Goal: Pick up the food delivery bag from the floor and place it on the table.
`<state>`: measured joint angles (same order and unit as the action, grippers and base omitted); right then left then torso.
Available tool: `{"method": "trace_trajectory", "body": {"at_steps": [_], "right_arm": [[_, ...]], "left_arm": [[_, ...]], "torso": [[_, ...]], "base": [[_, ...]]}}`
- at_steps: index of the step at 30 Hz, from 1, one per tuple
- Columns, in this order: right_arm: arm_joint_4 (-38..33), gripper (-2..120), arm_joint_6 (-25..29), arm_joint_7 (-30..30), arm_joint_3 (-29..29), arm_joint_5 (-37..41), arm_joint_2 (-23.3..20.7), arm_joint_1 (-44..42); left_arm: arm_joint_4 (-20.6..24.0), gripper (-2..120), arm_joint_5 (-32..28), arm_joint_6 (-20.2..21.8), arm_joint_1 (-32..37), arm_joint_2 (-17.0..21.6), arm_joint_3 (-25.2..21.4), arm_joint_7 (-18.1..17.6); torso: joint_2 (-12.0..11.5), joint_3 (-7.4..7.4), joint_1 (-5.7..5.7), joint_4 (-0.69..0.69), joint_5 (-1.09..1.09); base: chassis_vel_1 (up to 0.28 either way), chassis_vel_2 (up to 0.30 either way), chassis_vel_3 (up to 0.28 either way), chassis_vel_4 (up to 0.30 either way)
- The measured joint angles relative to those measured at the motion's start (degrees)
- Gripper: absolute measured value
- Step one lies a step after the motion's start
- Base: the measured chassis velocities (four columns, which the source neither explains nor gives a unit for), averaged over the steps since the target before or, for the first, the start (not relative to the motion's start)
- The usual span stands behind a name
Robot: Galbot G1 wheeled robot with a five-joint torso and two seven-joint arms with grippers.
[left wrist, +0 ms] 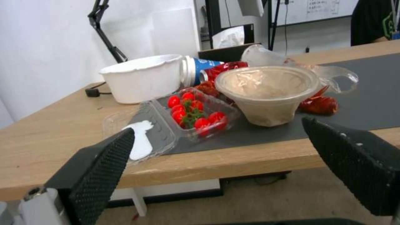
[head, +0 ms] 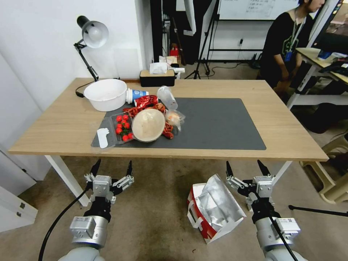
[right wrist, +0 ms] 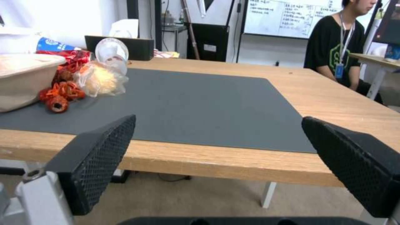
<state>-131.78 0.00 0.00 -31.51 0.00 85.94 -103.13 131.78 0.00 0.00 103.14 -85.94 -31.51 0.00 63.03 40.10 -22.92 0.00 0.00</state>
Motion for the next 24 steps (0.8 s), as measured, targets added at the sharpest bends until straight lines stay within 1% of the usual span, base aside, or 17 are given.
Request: {"method": "trace_trajectory", "body": {"at_steps": [21, 24], "right_arm": [[0.0, 100, 0.0, 0.0, 0.0, 0.0, 0.0, 0.0], [-0.2, 100, -0.7, 0.0, -0.2, 0.3, 0.0, 0.2]], "left_arm": [[0.0, 100, 0.0, 0.0, 0.0, 0.0, 0.0, 0.0], [0.1, 100, -0.8, 0.7, -0.3, 0.0, -0.1, 0.0]], "torso": [[0.0, 0.0, 0.0, 0.0, 0.0], [0.0, 0.0, 0.0, 0.0, 0.01]], "base": [[0.0, 0.0, 0.0, 0.0], [0.0, 0.0, 0.0, 0.0]]}}
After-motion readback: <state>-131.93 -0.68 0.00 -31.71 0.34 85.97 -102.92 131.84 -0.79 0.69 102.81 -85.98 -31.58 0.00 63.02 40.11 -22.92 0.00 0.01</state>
